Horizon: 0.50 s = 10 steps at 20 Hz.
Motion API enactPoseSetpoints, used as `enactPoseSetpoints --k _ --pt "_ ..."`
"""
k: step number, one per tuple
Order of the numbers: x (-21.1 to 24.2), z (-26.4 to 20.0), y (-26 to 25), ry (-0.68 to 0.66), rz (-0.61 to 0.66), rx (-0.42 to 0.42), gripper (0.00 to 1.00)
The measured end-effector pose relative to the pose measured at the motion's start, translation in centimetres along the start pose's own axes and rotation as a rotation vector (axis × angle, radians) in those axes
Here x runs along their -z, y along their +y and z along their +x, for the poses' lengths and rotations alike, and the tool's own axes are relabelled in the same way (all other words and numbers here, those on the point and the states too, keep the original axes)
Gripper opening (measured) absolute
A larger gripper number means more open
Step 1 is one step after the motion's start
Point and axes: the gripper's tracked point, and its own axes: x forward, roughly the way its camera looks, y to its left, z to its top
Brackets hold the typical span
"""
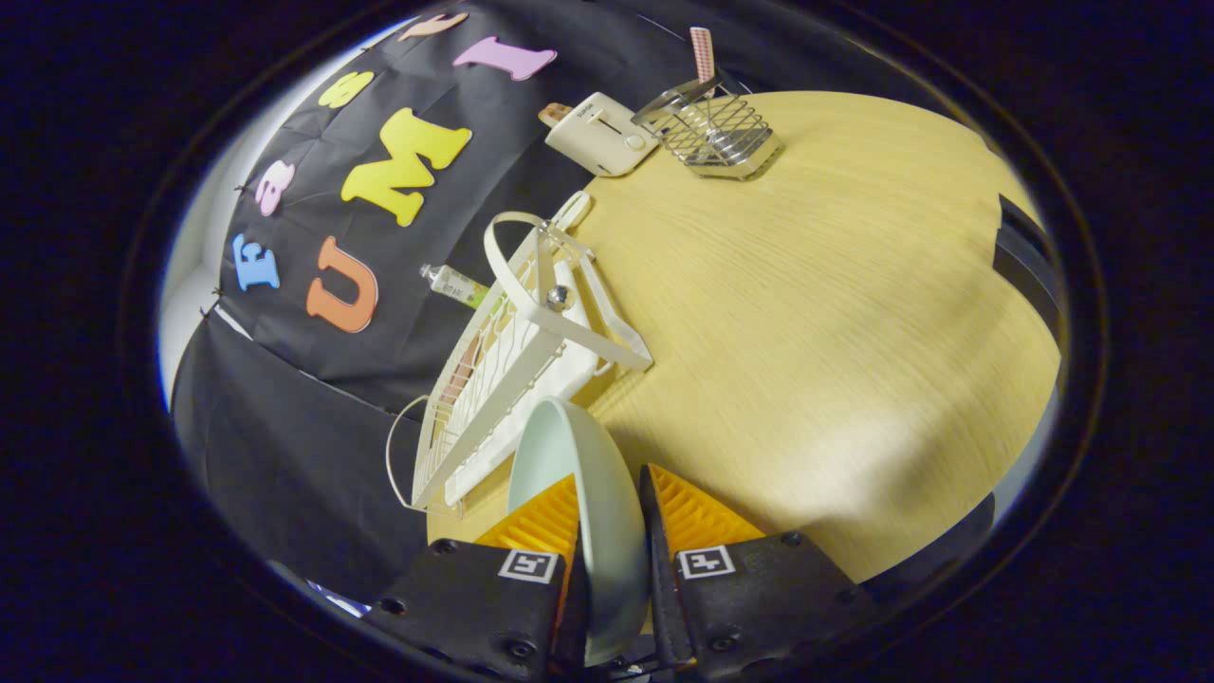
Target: Take the plate from the dish rack, then take the spoon from the basket and place it into the plate.
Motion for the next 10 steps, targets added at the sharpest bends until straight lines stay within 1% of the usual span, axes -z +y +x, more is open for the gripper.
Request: enactPoseSetpoints --k 1,2,3,4,7,9,10 --pt "-0.2 -0.1 0.2 0.003 -0.003 -0.013 0.34" --pt "-0.4 -0.1 0.2 -0.003 -0.012 -0.019 0.43" --pt "-0.7 -0.3 0.0 -0.017 -0.021 -0.014 0.46" --pt "-1.2 -0.6 -0.2 -0.037 -0.027 -0.007 0.54" --pt "-3.7 -2.0 -0.3 -0.144 -0.072 0.007 0.64" --pt "-4.9 -3.0 -0.4 -0.196 -0.125 0.017 0.70" --pt "-5.3 -3.8 -0.3 -0.223 -0.162 0.016 0.75"
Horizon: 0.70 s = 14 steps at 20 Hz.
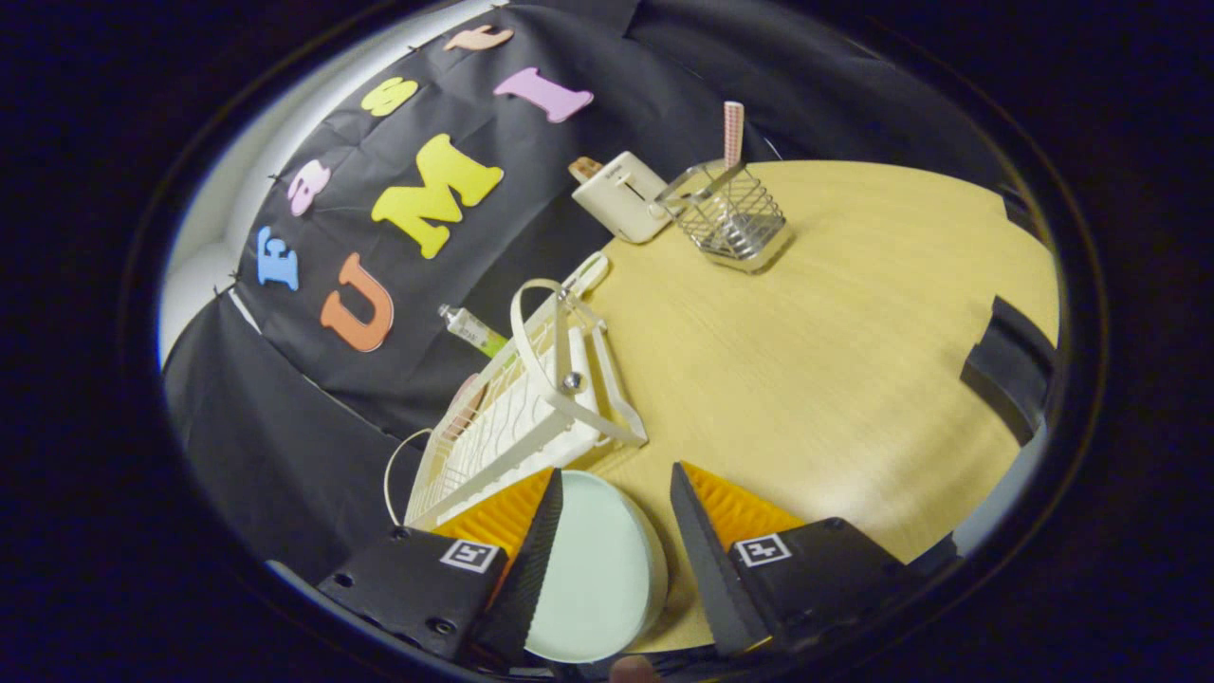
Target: Take the plate from the dish rack, then take the spoon from the basket and place it into the plate.
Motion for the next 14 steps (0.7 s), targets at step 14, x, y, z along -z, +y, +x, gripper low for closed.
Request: enactPoseSetpoints --k 14 --pt "-18.1 -7.8 -10.0 -0.439 -0.502 0.213 0.97"
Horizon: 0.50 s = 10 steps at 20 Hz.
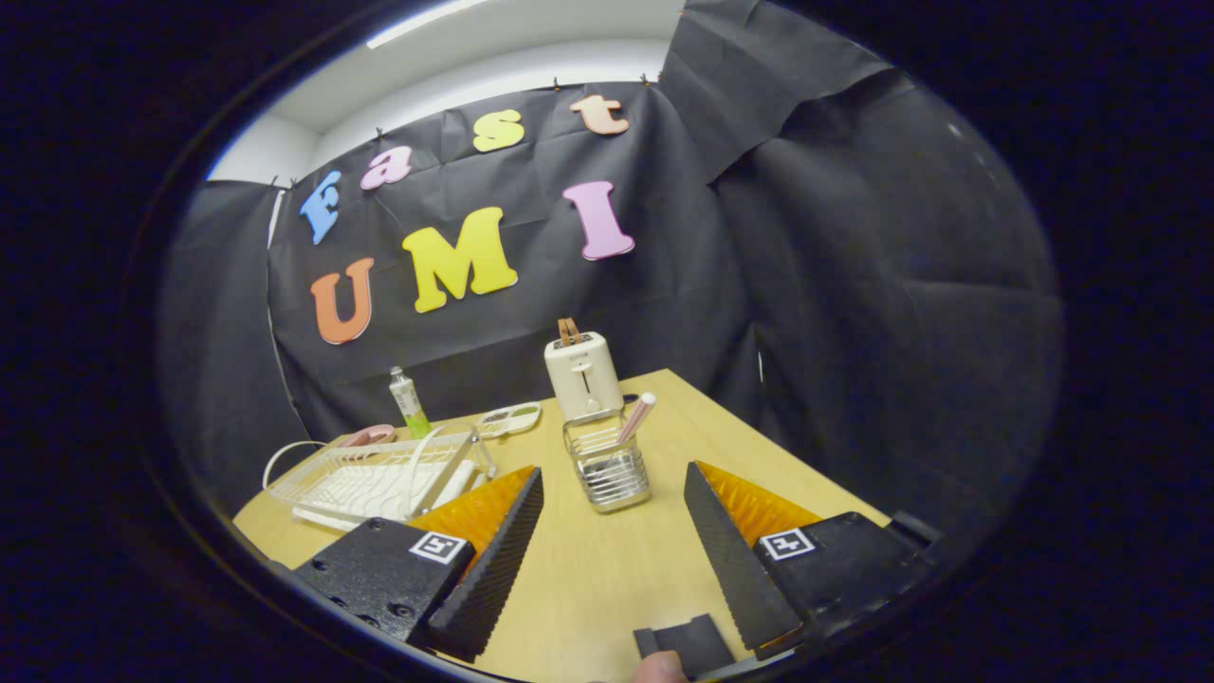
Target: Take the plate from the dish rack, then take the spoon from the basket and place it into the plate.
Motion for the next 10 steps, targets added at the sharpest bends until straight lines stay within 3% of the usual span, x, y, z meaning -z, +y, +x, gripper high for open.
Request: enactPoseSetpoints --k 4,10 --pt "-0.8 4.7 -1.3 -0.026 -0.102 -0.015 0.97" --pt "-0.8 10.9 -1.7 0.060 -0.054 -0.085 0.95"
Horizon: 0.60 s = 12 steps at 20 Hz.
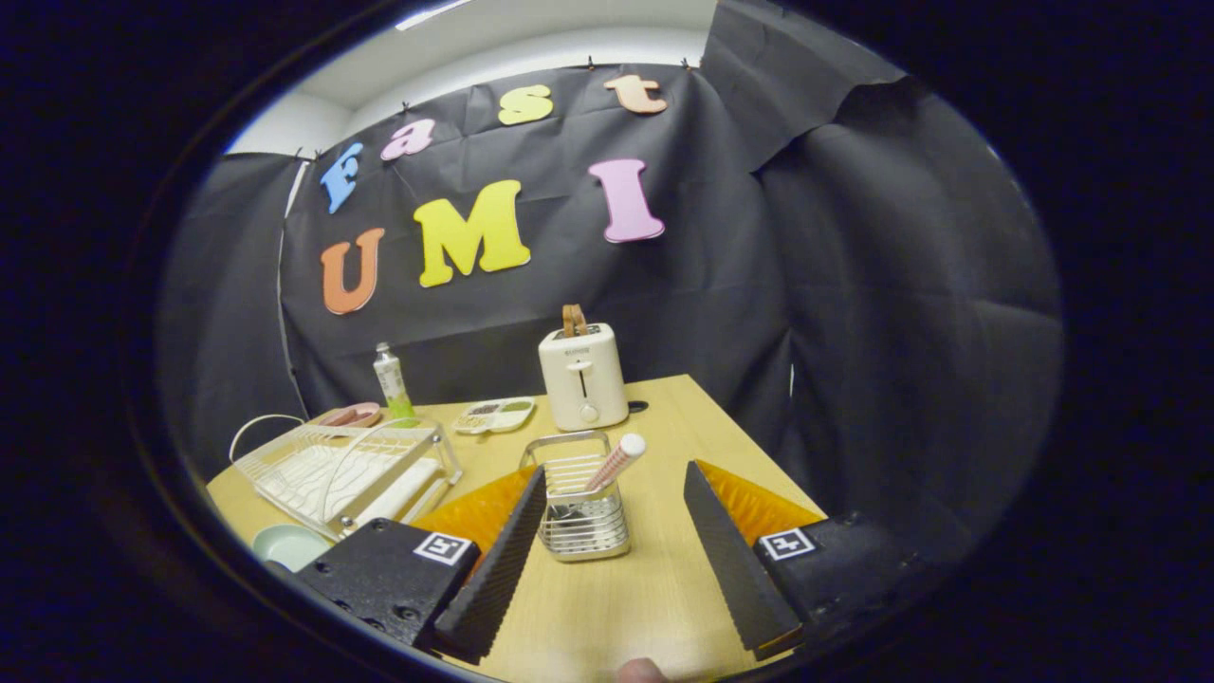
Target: Take the plate from the dish rack, then take the spoon from the basket and place it into the plate.
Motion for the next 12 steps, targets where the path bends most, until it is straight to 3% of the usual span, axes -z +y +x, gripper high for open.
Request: enactPoseSetpoints --k 3,5,12 --pt "-0.8 1.4 0.7 0.000 -0.001 -0.025 0.89" --pt "-0.7 2.2 1.4 0.014 0.007 -0.047 0.79" --pt "-0.2 3.4 2.2 0.055 0.088 -0.071 0.28"
